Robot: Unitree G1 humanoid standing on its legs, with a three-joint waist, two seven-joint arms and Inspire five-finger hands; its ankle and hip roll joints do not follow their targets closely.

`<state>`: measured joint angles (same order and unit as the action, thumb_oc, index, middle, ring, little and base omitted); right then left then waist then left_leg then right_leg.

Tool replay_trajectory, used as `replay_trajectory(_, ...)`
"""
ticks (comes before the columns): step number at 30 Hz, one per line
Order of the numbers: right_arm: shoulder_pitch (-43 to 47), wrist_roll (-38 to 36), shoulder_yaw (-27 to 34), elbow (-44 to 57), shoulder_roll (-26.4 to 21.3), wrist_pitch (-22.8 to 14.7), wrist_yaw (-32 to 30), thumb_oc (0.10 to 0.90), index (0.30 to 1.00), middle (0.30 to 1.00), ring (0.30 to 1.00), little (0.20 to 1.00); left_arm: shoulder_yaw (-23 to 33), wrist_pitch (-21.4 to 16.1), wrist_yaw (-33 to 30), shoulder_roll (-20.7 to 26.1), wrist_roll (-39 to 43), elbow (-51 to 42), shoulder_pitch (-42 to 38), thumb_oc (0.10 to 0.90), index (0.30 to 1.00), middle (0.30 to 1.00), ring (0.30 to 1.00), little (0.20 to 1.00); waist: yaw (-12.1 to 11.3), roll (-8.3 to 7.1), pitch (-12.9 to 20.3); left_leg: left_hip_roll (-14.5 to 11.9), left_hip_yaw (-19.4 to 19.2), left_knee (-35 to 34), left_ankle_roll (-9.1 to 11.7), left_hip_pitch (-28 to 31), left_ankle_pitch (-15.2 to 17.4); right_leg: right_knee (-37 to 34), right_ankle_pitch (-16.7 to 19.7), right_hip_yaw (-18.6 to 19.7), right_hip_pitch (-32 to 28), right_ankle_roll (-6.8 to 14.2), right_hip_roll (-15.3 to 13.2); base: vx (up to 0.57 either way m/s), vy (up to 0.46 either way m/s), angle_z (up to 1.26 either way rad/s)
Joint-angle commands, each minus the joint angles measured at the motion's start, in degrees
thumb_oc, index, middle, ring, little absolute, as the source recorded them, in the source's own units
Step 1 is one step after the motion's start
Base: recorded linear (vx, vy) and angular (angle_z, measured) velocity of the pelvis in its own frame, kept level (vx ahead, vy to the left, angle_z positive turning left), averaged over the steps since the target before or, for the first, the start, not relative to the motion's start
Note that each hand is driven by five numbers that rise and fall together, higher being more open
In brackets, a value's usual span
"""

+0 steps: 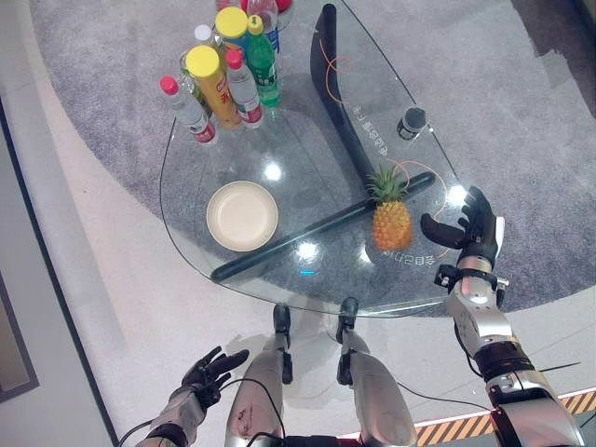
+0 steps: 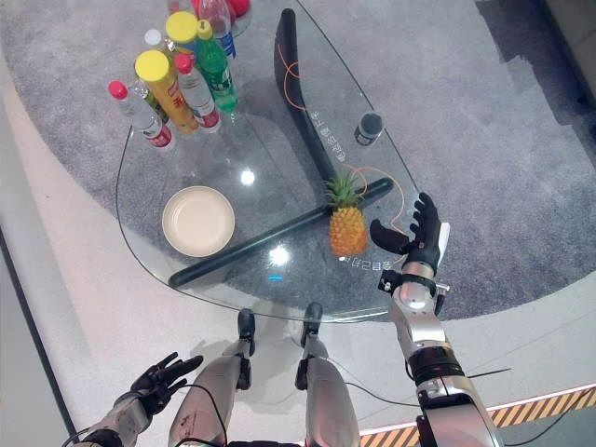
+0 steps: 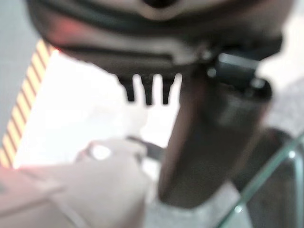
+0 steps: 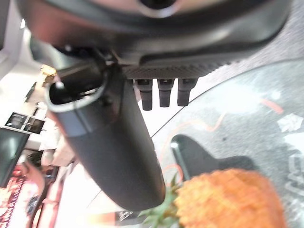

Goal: Pick up the fruit to the plate

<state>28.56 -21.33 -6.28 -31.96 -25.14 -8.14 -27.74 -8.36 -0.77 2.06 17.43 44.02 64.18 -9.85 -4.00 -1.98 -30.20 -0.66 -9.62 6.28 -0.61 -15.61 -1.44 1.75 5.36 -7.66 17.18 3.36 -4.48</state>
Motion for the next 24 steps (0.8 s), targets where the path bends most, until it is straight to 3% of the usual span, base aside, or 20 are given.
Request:
replay_trajectory(1,3.4,2.0,0.8,8.6,-6.0,-2.0,-3.4,0.8,0.9,0.9,0.9,0.9,-1.4,-0.6,-0.8,0.9,1.9,0.2,2.2,0.8,0.9,0.9,0.9,0.9,-0.4,0.49,0.4,3.0,2.7,7.6,0.5,-4.6,4.2,10.9,-5.4,-2.7,2.5,0.7,1.1,-0.01,0.048,0.04)
replay_trajectory(11,9.2,3.3,-2.0,5.9,-5.4,5.1,-10.2,0.8,0.9,0.9,0.9,0.9,-3.3,-0.1,-1.8,0.3,4.3,-3.3,1.5,0.8,0.9,0.9,0.9,0.9,-1.5,1.59,0.4,4.0,3.0,8.6,-0.3,-10.1,3.9,13.4,-5.5,-3.0,8.7,0.8,0.8,0.01,0.051,0.08)
replay_trajectory(24,11.6,3.1,-6.1,1.0,-5.7,14.7,-19.6,0.8,0.9,0.9,0.9,0.9,-4.5,-0.6,-1.8,0.2,6.4,-5.7,1.2,0.8,0.9,0.9,0.9,0.9,-2.0,1.68,0.4,4.2,2.7,8.4,-0.7,-11.7,4.1,13.9,-5.2,-2.9,10.9,1.4,0.8,0.01,0.023,0.03)
